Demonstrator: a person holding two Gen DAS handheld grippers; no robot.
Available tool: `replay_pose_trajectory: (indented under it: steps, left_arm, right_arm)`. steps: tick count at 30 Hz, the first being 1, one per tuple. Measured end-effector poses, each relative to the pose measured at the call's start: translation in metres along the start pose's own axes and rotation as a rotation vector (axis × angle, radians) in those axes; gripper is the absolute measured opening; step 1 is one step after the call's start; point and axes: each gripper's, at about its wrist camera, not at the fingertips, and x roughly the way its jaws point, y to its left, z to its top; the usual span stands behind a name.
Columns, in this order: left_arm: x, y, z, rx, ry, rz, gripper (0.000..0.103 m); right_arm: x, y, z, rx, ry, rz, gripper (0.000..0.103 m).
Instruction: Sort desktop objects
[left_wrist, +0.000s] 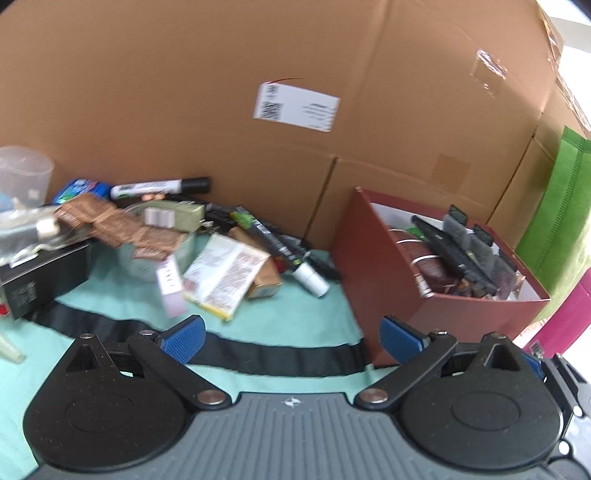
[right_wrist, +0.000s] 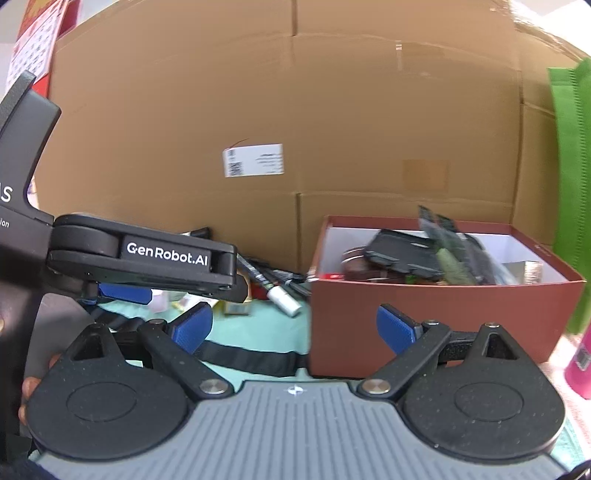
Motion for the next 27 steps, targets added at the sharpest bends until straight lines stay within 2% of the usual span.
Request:
replay_pose_trajectory:
  steps: [8, 15, 18, 20, 27]
  left_arm:
    - [-0.008, 0.065, -0.011, -0.059, 0.012, 0.06, 0.103]
    - [0.003, 0.082, -0.002, -0.055, 0.025, 0.006, 0.101]
    - [0.014, 0.087, 0.002, -0.074, 0.057, -0.007, 0.095]
    - [0.021, 0.089, 0.005, -0.087, 0.066, -0.012, 0.087]
    - [0.047, 0.098, 0.019, -0.132, 0.075, 0.022, 0.068]
  right_arm:
    - [0.017, 0.034, -0.005, -0.055, 0.055, 0.072, 0.093]
    - [0.04, 0.055, -0.009, -0.072, 0.107, 0.111, 0.093]
    - [0.049, 0.06, -0.011, -0.078, 0.13, 0.117, 0.093]
    - [0.056, 0.062, -0.011, -0.077, 0.143, 0.117, 0.093]
    - [0.08, 0.068, -0.01, -0.077, 0.171, 0.127, 0.093]
